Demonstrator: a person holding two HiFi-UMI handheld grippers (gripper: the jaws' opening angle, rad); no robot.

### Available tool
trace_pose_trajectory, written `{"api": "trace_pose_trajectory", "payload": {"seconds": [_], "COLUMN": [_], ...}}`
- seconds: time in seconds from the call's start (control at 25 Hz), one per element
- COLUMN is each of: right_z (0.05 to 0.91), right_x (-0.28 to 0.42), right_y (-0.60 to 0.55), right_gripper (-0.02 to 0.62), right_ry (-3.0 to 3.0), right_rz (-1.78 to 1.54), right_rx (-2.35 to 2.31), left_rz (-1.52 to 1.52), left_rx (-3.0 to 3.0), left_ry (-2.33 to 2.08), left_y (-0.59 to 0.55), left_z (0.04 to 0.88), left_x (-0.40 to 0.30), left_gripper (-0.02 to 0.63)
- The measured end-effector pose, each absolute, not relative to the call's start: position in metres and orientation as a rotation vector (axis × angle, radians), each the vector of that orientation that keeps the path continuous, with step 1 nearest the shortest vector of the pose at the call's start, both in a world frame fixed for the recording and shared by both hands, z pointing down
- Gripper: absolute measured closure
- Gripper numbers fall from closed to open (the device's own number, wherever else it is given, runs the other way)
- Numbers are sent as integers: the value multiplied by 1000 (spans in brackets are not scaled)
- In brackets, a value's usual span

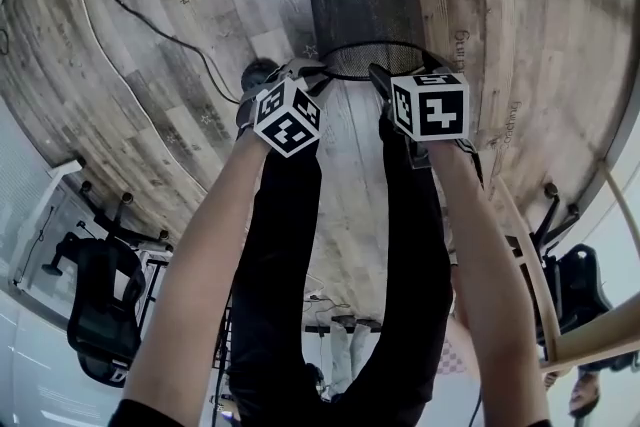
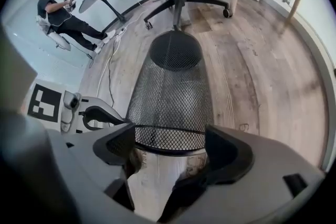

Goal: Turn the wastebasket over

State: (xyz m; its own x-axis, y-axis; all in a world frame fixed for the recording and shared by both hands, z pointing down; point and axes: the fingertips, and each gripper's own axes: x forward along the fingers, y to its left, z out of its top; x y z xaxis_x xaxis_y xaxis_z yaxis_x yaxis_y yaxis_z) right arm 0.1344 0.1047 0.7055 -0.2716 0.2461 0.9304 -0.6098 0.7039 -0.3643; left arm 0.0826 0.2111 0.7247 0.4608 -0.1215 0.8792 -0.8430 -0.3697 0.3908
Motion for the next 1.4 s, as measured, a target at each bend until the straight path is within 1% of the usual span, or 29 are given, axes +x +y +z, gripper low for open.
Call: {"api": "trace_pose_trajectory", "payload": {"seconds": [0.12, 0.28, 0.32, 0.36, 0.4, 0.44, 0.68, 0.88, 1.0, 1.12, 1.4], "right_z": [711, 712, 712, 713, 713, 714, 714, 713, 713, 714, 713], "right_x": [136, 135, 135, 136, 137, 138, 138, 131, 130, 128, 128], "right_y": [110, 108, 107, 107, 106, 106, 111, 118, 117, 121, 122], "right_gripper": [199, 190, 190, 190, 189, 189, 187, 186, 184, 183, 181], "right_ry": [-1599, -1563, -1556, -1551, -1550, -1550, -1557, -1570, -1563, -1568, -1561], "right_rz": [920, 930, 931, 935, 941, 947, 961, 941, 913, 907, 901], "right_rx": [306, 298, 292, 285, 279, 274, 269, 286, 301, 306, 304], "left_rz": [993, 935, 883, 822, 768, 730, 720, 745, 754, 792, 900], "left_rx": [1781, 1779, 1774, 1756, 1727, 1697, 1656, 1717, 1775, 1842, 1996], "left_ry": [-815, -815, -810, -806, -808, -819, -880, -901, -925, -935, -871], "left_y": [215, 216, 215, 216, 218, 222, 232, 190, 149, 108, 30], "left_z": [727, 725, 723, 720, 718, 717, 710, 708, 704, 700, 694], "left_x": [80, 79, 80, 80, 78, 75, 40, -1, -24, -41, -50], "left_gripper": [528, 526, 508, 471, 450, 440, 440, 439, 417, 413, 278]}}
